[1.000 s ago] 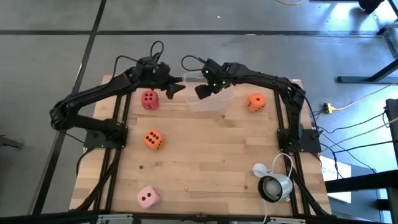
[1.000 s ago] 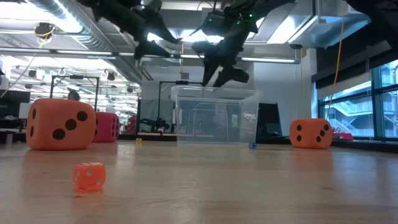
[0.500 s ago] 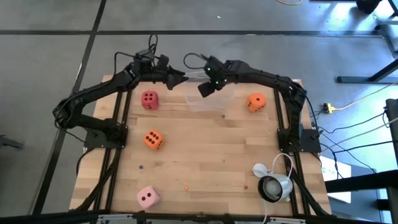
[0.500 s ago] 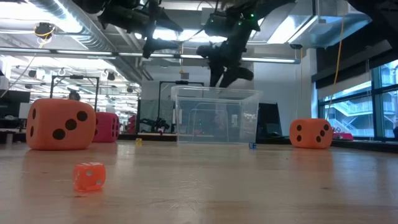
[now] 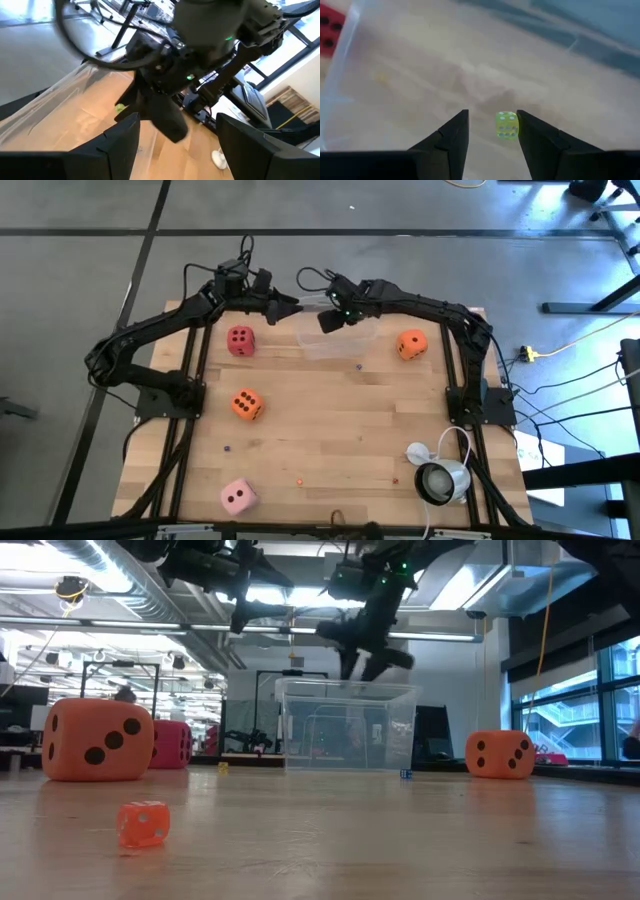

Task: Pick & Place Dice
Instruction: Put the small green dice into the transparent bin

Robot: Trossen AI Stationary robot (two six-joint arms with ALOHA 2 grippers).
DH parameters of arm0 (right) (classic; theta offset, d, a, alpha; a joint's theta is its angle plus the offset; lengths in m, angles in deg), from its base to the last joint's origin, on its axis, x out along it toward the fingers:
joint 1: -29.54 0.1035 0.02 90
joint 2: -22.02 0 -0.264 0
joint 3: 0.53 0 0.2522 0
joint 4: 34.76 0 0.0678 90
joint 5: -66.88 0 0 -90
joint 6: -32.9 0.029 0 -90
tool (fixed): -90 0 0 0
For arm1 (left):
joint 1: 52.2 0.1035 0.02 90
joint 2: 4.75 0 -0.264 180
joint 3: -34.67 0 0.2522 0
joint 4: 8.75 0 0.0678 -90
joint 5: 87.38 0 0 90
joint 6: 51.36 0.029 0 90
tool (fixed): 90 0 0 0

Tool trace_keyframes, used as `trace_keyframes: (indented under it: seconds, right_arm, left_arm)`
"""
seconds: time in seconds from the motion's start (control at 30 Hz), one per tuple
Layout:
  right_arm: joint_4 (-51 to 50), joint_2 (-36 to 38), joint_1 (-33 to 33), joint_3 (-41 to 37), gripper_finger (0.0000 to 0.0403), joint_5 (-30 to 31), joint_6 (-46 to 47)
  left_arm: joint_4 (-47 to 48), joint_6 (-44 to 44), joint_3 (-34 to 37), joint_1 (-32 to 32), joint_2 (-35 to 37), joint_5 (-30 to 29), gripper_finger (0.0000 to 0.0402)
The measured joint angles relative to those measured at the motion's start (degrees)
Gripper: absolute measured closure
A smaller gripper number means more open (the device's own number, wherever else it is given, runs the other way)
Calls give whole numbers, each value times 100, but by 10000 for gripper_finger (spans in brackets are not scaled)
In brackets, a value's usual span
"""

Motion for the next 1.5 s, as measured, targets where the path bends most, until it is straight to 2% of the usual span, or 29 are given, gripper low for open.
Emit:
trace_keyframes:
  seconds: [0.03, 0.07, 0.17, 0.33, 0.5, 0.67, 0.77, 0.97, 1.13, 1.5]
  right_arm:
    - [192, -8, -16, 0, 233, -453, -337]
    - [291, -6, -20, 8, 230, -598, -580]
    - [111, 16, 32, 9, 222, -33, -95]
    - [628, 120, 132, 9, 206, -897, -428]
    - [950, 300, 220, 7, 194, -1174, -436]
    - [1103, 647, 150, 11, 190, -1168, -536]
    - [1210, 797, 129, 11, 191, -1191, -498]
    - [1432, 827, 109, 11, 193, -1387, -356]
    - [1452, 825, 117, 11, 193, -1357, -247]
    - [1999, 825, 204, 11, 193, -1488, -146]
  left_arm:
    - [-1, 0, 0, 0, 0, 0, 148]
    - [-3, 2, 0, 0, 0, 0, 148]
    - [-1, 0, 0, 0, 0, -12, 148]
    - [-28, 4, 0, -31, 0, 0, 148]
    - [-88, 130, 0, -14, -17, -29, 148]
    - [366, 251, 0, 113, -153, -722, 153]
    - [389, 308, 0, 142, -369, -671, 176]
    - [-314, 80, 2, -113, -805, -554, 265]
    - [-862, -60, 0, -236, -878, -479, 323]
    - [-1263, -135, 0, -241, -880, -551, 381]
